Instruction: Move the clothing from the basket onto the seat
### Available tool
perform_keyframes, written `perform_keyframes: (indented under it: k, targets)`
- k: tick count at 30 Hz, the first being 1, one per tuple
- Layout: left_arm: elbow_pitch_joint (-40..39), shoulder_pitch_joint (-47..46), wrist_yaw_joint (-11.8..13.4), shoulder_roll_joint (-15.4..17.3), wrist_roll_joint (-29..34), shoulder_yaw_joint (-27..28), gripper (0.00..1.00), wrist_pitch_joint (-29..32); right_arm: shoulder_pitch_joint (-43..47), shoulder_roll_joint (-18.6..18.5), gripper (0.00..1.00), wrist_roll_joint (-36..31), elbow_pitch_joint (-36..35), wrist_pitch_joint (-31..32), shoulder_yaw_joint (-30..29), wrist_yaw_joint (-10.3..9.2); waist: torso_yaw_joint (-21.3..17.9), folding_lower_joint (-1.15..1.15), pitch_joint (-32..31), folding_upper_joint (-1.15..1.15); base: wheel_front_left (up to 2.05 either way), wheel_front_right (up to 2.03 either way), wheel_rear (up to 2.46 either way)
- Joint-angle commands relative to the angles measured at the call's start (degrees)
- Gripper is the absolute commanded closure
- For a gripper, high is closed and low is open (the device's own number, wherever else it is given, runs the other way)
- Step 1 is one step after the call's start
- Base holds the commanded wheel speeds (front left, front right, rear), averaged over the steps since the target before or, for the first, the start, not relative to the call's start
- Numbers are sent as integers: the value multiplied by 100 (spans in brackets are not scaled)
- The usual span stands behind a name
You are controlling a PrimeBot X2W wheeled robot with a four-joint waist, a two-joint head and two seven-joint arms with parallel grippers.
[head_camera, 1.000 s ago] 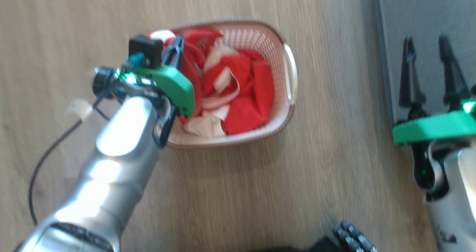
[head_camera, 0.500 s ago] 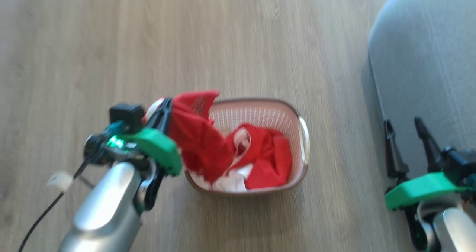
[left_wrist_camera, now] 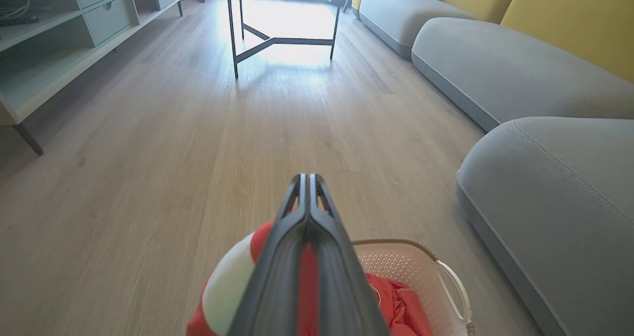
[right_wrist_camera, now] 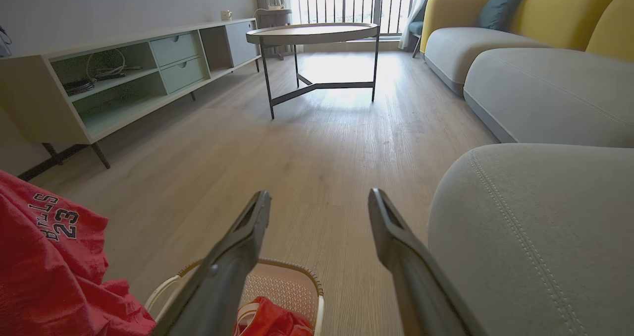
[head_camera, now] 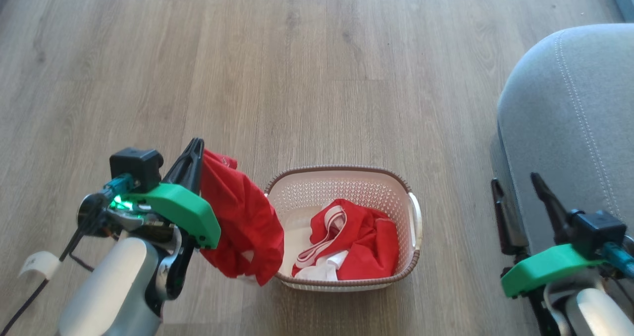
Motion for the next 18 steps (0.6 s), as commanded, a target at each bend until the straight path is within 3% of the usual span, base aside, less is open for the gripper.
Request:
perform_keyframes:
  k: [1,8,18]
  targets:
    - [-289,-221,29,204,-44,296,100,21,-152,-166,0,32,-152,-28,147,41,15,1,1,-1,0,0,0]
    - [-745,-363,76,295,18,260,100,189,-442,-346,0,17,-112,-28,932,41,80,1,-38,-1,0,0,0]
    - [-1187,-679,9,189,131,-80,100,516,-1742,-475,0,-17,181,-28,3165,41,109,1,-112,-1,0,0,0]
